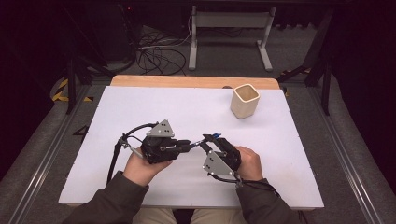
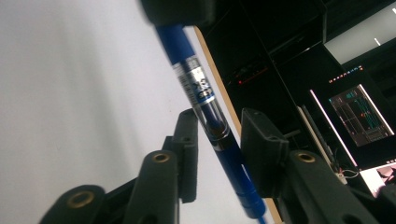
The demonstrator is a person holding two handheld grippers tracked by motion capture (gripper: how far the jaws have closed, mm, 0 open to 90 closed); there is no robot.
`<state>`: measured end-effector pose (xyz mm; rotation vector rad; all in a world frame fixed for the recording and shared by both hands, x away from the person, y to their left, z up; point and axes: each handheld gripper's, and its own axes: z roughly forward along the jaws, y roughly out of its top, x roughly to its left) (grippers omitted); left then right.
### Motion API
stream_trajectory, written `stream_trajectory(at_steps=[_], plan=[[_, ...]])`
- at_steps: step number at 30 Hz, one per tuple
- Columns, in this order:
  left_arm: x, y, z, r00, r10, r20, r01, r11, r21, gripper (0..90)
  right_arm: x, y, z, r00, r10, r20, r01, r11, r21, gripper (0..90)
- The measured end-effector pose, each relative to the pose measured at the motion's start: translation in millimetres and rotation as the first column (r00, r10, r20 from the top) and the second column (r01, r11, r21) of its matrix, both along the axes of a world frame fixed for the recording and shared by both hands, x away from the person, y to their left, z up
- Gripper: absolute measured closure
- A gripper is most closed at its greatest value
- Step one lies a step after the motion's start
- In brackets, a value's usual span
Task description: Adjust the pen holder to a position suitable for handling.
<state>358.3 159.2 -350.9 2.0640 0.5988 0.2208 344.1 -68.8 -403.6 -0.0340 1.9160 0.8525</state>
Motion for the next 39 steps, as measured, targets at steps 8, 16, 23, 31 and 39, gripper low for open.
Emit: stream_trajectory(at_steps=[8, 16, 23, 31, 39], plan=[[-2.4, 4.8, 5.2, 0.9956, 0.026, 0.09, -0.02, 0.9976, -0.066, 67.5, 0.4, 2.1, -1.4, 1.0, -0.002, 0.001, 0.002, 0.9999, 0.014, 78.8], [-6.9, 15.0, 8.6, 0.9797, 0.102, 0.173, -0.076, 0.9862, -0.147, 51.8, 1.8, 0.3, -0.3, 0.9998, -0.013, -0.015, 0.013, 0.9993, 0.036, 79.2], [-10.7, 33.0, 1.7, 0.9654, 0.158, 0.208, -0.116, 0.9728, -0.201, 38.1, 6.5, -6.2, 5.3, 0.9971, -0.027, -0.072, 0.035, 0.9926, 0.116, 79.5], [-10.4, 58.6, -5.3, 0.9532, 0.208, 0.219, -0.154, 0.9578, -0.243, 21.6, 13.6, -11.0, 8.3, 0.9902, -0.026, -0.137, 0.053, 0.979, 0.197, 79.5], [-12.1, 70.0, -5.8, 0.9387, 0.243, 0.245, -0.183, 0.9523, -0.244, 15.6, 13.7, -15.4, 9.6, 0.9869, -0.024, -0.16, 0.062, 0.9685, 0.241, 79.5]])
